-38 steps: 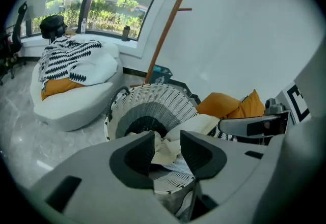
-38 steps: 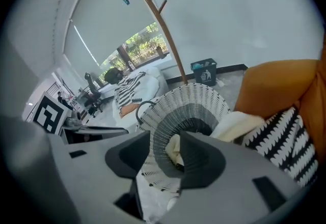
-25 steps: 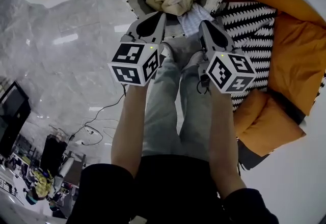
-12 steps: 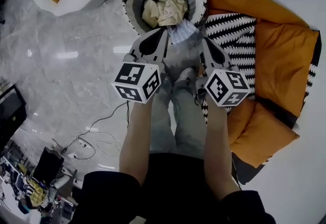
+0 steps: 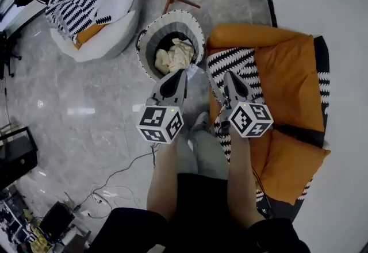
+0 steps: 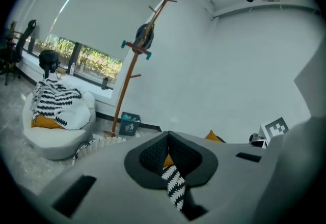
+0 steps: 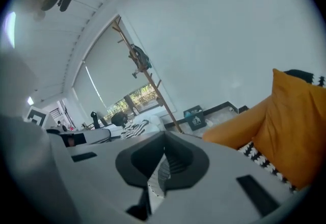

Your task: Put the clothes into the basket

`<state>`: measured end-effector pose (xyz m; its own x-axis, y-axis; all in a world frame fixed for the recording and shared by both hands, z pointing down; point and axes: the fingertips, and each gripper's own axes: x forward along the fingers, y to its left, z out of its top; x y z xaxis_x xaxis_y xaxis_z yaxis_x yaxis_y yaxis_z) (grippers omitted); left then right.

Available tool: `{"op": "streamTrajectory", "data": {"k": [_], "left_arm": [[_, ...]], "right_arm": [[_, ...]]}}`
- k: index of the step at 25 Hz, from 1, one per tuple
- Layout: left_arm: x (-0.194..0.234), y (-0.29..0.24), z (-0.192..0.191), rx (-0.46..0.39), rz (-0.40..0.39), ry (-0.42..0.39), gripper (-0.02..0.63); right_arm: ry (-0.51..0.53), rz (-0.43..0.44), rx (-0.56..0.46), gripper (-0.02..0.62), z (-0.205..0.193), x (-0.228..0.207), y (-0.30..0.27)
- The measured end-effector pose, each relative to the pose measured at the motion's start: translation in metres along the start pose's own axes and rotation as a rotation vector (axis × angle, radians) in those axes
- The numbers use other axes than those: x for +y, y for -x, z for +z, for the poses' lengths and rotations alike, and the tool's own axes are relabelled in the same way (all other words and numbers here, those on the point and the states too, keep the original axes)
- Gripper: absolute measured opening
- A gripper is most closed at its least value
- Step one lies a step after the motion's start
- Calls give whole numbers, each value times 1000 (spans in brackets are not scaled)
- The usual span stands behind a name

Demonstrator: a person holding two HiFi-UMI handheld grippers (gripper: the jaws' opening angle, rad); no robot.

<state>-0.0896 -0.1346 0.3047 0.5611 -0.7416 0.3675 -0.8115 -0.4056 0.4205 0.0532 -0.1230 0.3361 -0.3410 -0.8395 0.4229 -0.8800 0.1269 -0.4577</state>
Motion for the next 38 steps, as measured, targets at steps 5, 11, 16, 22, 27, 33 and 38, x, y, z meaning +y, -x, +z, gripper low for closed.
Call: {"op": "streamTrajectory", "data": {"k": [5,11,16,22,27,33,38], "left_arm": [[-50,15,58,-87,-20,-80,9],[-92,31,117,-181,-36,-166,9],[-106,56,172,-281,-32,-236,9],[-93,95,243,-411,5,-288,9],[-80,117,287,-483,36,-303,9],[-74,120,306,-484,45,-331,9],[-74,115,308,-476,29,-344,9]], "right_arm": [[56,-8,-117,12,72,9,45],[140,22,-214,12,138,33,89],[168,65,-279,12,180,62,98],[247,147,-363,12,234,125,93],[304,170,-411,12,268,160,94],[357,163,-410,11,276,178,87],[363,153,-421,12,280,180,86]]}}
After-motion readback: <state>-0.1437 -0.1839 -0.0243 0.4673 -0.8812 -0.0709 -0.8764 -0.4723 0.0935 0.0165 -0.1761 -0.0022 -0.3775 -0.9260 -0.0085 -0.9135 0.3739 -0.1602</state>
